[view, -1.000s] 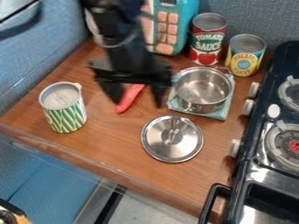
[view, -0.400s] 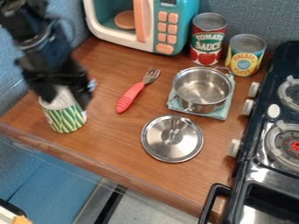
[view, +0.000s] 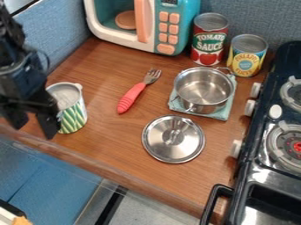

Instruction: Take the mug and put it on the back left side of the table in front of the oven

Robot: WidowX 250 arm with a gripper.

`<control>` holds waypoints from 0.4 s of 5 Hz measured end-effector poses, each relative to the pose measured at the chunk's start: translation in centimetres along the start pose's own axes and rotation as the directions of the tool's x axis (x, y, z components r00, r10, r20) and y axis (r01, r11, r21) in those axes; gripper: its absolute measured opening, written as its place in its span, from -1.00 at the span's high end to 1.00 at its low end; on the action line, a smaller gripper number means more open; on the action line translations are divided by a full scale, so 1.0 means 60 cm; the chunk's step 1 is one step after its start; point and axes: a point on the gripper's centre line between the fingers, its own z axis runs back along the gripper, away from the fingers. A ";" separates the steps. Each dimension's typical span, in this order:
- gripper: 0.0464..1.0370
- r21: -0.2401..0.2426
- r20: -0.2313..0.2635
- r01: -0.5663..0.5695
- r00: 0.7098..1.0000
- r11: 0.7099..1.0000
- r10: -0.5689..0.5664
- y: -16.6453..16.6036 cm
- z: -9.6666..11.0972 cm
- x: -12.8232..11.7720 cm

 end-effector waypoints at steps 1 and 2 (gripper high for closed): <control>-0.92 0.012 -0.083 -0.035 0.996 0.999 0.035 0.010 -0.026 -0.010; -0.92 0.018 -0.097 -0.092 0.991 0.996 0.093 0.015 -0.047 0.018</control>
